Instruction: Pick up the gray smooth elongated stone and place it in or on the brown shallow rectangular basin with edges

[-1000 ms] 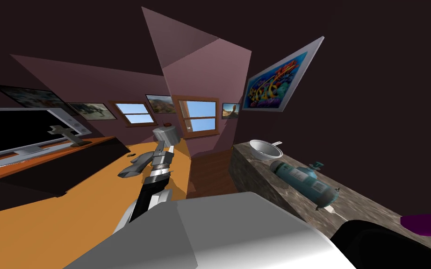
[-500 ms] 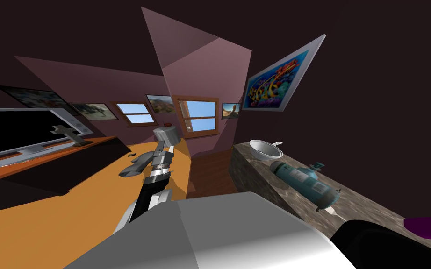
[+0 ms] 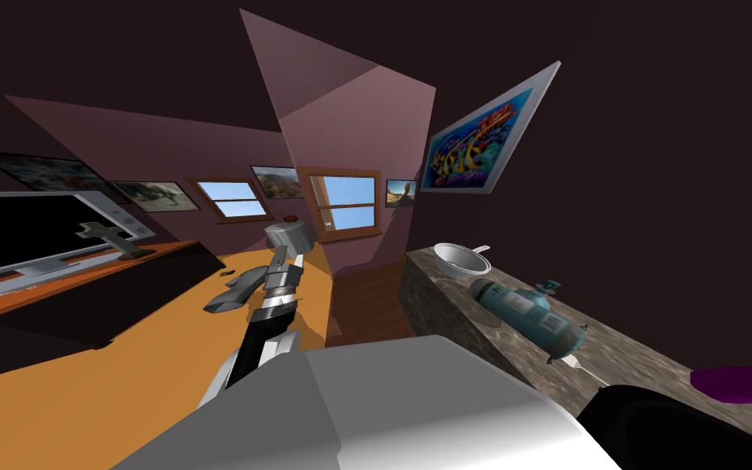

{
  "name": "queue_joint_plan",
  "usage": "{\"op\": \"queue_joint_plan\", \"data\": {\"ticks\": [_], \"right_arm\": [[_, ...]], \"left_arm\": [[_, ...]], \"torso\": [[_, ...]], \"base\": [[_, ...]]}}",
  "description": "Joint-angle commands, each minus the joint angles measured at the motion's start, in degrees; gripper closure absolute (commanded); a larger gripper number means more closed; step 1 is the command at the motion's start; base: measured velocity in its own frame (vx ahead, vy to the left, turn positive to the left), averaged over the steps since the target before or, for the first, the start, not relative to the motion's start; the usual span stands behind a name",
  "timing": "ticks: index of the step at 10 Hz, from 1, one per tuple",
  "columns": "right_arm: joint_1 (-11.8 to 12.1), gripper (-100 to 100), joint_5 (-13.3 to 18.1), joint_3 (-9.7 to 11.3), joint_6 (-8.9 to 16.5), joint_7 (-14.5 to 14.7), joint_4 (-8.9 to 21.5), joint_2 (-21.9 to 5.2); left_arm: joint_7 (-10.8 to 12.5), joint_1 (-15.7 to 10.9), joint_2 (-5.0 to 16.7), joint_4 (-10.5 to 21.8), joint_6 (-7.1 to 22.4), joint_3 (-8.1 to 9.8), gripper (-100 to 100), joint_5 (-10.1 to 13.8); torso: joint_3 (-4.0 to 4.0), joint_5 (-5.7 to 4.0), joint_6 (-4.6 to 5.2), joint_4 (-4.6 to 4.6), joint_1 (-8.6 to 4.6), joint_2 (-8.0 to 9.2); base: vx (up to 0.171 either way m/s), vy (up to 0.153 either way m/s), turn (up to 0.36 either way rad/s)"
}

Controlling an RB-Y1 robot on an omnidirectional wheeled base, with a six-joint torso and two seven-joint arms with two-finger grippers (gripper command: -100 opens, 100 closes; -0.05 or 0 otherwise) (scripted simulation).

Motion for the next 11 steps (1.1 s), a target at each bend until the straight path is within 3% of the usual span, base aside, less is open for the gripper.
{"op": "queue_joint_plan", "data": {"ticks": [1, 2, 3, 8, 11], "right_arm": [[0.0, 100, 0.0, 0.0, 0.0, 0.0, 0.0, 0.0], [-0.1, 0, 0.0, 0.1, -0.2, -0.1, 0.1, -0.1], [0.7, 100, -0.2, -0.6, -1.4, -0.8, 1.0, -1.9], [2.2, 100, -1.3, -2.8, -5.8, -3.4, 2.6, -6.1], [3.6, 100, -2.9, -3.9, -9.7, -6.1, 3.9, -9.9]], "left_arm": [[0.0, 0.0, 0.0, 0.0, 0.0, 0.00, 0, 0.0], [0.0, 0.0, 0.0, 0.0, 0.0, 0.00, 0, 0.0], [0.0, 0.0, 0.0, 0.0, 0.0, 0.00, 0, 0.0], [0.0, 0.0, 0.0, 0.0, 0.0, 0.00, 0, 0.0], [0.0, 0.0, 0.0, 0.0, 0.0, 0.01, 0, 0.0]], "torso": [[0.00, 0.00, 0.00, 0.00, 0.00, 0.00], [0.00, -0.02, -0.01, 0.01, -0.05, -0.01], [-0.01, -0.03, -0.02, 0.00, -0.12, -0.02], [0.04, 0.10, -0.12, 0.02, -0.01, 0.06], [0.05, 0.05, -0.14, 0.03, -0.40, 0.08]], "base": [[-0.005, 0.022, -0.021], [0.000, 0.000, 0.000], [-0.031, 0.027, 0.014], [-0.047, 0.021, 0.051], [-0.079, -0.100, 0.067]]}}
